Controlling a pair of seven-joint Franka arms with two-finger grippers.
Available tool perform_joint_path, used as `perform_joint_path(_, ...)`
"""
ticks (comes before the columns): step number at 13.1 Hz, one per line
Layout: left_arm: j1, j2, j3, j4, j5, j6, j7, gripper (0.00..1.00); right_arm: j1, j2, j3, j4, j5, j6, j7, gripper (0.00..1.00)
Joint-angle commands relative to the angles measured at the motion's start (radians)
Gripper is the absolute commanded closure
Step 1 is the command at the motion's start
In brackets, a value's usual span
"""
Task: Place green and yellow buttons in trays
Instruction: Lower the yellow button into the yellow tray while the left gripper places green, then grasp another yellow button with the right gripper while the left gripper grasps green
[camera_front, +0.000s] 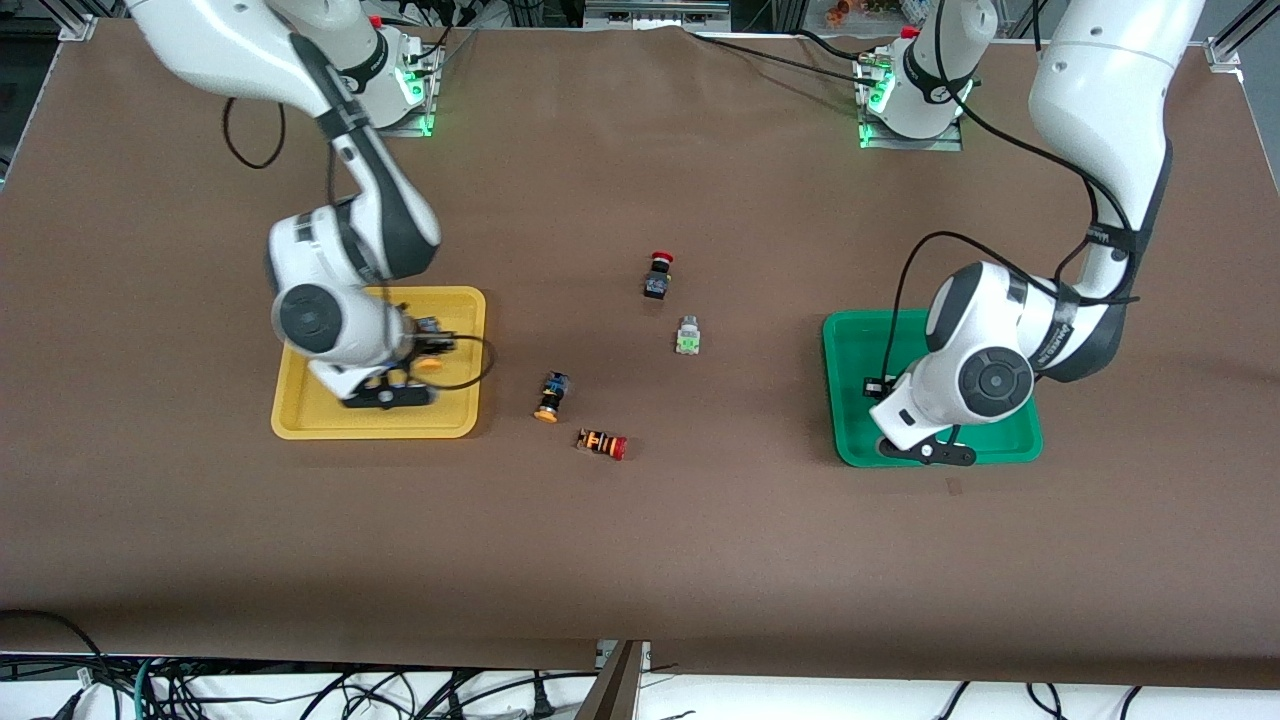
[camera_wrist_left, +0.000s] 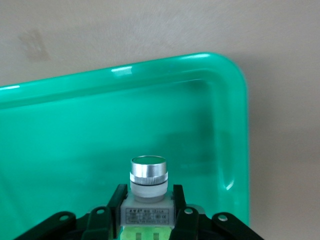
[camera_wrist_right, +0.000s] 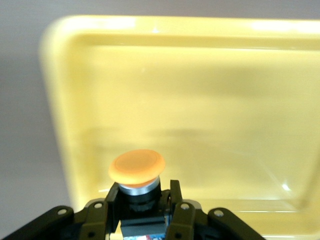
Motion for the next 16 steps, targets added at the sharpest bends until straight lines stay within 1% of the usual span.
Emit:
perform_joint_path(1, 0.01, 0.012, -0.013, -0.08, 0.029, 0.134, -0.013, 0.61, 0.01, -0.014, -0.09, -0.081, -0.005, 0.021, -0.03, 1.0)
perform_joint_path(2, 0.002, -0.004, -0.018, -0.077, 0.029, 0.122, -0.014, 0.01, 0.01, -0.012, -0.121, -0.097, 0.002, 0.027, -0.06, 1.0)
perform_joint_path(3, 0.001, -0.038, -0.025, -0.069, 0.029, 0.082, -0.017, 0.0, 0.009, -0.008, -0.132, -0.098, 0.004, 0.028, -0.068, 0.8)
perform_joint_path(4, -0.01, -0.076, -0.038, -0.06, 0.018, 0.029, -0.022, 0.0, 0.009, -0.006, -0.132, -0.092, 0.007, 0.026, -0.068, 0.18)
perform_joint_path(5, -0.013, -0.113, -0.067, -0.048, 0.016, -0.011, -0.04, 0.0, 0.01, -0.006, -0.121, -0.076, 0.016, 0.015, -0.053, 0.0)
perform_joint_path(6, -0.018, -0.127, -0.122, -0.043, 0.012, -0.036, -0.086, 0.0, 0.013, -0.009, -0.078, -0.039, 0.024, 0.005, -0.038, 0.0)
perform_joint_path(7, -0.028, -0.123, -0.181, -0.042, 0.01, -0.03, -0.172, 0.0, 0.014, -0.008, -0.02, 0.007, 0.041, -0.005, 0.04, 0.0)
perform_joint_path(8, -0.068, -0.094, -0.22, -0.022, 0.012, -0.017, -0.294, 0.0, 0.023, 0.004, 0.027, 0.051, 0.05, 0.001, 0.171, 0.0)
perform_joint_path(9, -0.14, -0.043, -0.223, 0.019, 0.016, 0.015, -0.394, 0.0, 0.041, 0.041, 0.073, 0.103, 0.05, 0.011, 0.297, 0.0)
perform_joint_path(10, -0.2, 0.006, -0.222, 0.044, 0.022, 0.064, -0.451, 0.0, 0.067, 0.084, 0.103, 0.166, 0.05, 0.023, 0.408, 0.0)
perform_joint_path(11, -0.223, 0.041, -0.217, 0.043, 0.029, 0.136, -0.445, 0.0, 0.099, 0.121, 0.115, 0.215, 0.048, 0.04, 0.502, 0.0)
perform_joint_path(12, -0.225, 0.079, -0.219, 0.032, 0.029, 0.211, -0.442, 0.0, 0.118, 0.145, 0.123, 0.237, 0.048, 0.072, 0.566, 0.0)
perform_joint_path(13, -0.228, 0.113, -0.219, 0.027, 0.029, 0.258, -0.447, 0.0, 0.122, 0.165, 0.135, 0.239, 0.048, 0.122, 0.61, 0.0)
perform_joint_path(16, -0.265, 0.132, -0.219, 0.015, 0.029, 0.269, -0.452, 0.0, 0.147, 0.233, 0.146, 0.239, 0.047, 0.277, 0.694, 0.0)
